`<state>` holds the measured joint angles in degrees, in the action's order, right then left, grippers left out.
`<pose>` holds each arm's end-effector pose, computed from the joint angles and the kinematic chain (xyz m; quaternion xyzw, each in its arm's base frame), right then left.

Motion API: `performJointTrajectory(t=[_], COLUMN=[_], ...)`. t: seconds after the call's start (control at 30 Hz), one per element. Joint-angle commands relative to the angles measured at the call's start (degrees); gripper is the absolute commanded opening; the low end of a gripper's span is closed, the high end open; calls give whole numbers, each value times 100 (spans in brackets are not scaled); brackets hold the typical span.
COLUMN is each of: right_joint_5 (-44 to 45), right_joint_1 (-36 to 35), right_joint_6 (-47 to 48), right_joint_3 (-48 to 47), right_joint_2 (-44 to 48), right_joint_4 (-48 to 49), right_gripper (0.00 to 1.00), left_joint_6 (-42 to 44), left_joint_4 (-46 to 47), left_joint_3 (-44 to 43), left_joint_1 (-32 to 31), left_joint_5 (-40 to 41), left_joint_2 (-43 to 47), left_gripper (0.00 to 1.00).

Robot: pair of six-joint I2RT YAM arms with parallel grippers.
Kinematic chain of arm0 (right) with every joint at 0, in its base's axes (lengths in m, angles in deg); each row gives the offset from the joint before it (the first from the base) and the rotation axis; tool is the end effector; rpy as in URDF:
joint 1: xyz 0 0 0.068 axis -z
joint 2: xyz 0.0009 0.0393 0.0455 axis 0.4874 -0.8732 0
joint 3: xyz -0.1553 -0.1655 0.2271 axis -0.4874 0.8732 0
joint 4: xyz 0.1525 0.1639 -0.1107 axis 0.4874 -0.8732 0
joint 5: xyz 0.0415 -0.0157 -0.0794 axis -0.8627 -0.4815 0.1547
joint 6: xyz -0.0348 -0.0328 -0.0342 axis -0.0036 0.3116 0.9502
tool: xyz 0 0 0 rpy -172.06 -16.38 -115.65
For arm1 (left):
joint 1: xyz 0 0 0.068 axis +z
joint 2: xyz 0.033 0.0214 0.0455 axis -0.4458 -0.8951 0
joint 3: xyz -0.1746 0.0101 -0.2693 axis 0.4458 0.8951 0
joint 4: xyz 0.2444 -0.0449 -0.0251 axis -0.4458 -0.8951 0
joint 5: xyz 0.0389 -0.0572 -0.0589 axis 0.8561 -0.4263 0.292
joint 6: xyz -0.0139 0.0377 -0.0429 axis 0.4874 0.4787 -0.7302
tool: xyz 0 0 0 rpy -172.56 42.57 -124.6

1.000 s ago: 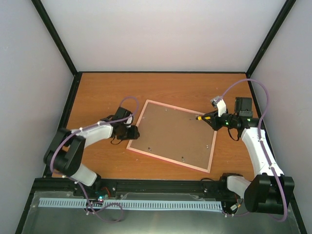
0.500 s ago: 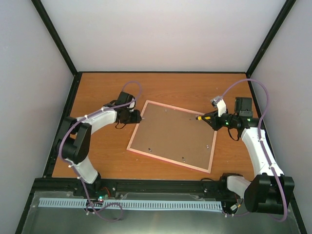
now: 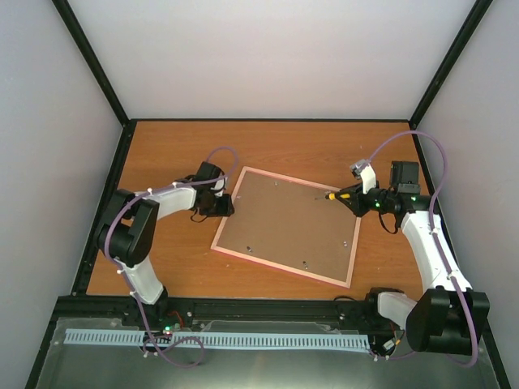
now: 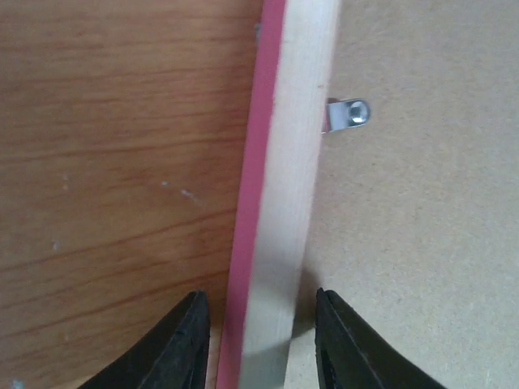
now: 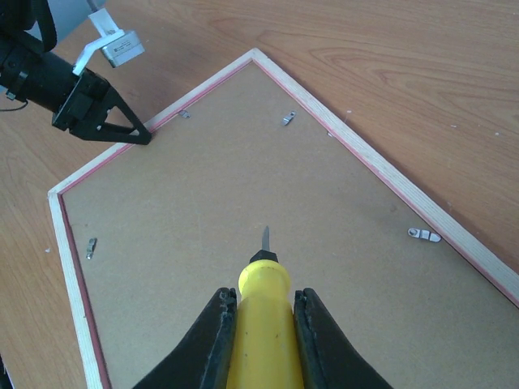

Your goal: Take the photo out of the frame

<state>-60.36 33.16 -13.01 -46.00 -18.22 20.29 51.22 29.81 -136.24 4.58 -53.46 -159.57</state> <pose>0.1932 0.0163 0.3172 -0.2623 0.8413 0.2773 0.3827 0.3044 -0.1328 0.1985 0.0268 0.9725 -0.1795 0.1459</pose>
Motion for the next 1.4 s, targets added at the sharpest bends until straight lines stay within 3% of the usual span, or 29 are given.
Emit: performJointTrajectory(t=[0.0, 0.1, 0.53, 0.73, 1.1, 1.37], right_joint_5=[-77, -52, 62, 308, 454, 774], right_joint_1=[14, 13, -145, -1125, -2928, -3860], right_joint_6=[63, 70, 62, 174, -217, -110], right_joint_3=[-133, -129, -212, -952, -3433, -4300], right_joint_2=[-10, -48, -397, -1047, -2863, -3819], right_joint_4=[-15, -14, 78, -227, -885, -1106], right_gripper=[3, 3, 3, 3, 3, 3], left_joint_6=[-48, -288, -1305, -1472, -2042, -1964], left_joint_4=[118, 181, 603, 805, 1301, 1529], left_joint_3=[277, 522, 1938, 2362, 3084, 3206], left_joint_1=[-78, -129, -272, -350, -349, -351], left_joint_5=[15, 128, 189, -13, 130, 65], left_joint_2=[111, 330, 1867, 2292, 3217, 3098], left_gripper=[33, 24, 7, 5, 1, 1])
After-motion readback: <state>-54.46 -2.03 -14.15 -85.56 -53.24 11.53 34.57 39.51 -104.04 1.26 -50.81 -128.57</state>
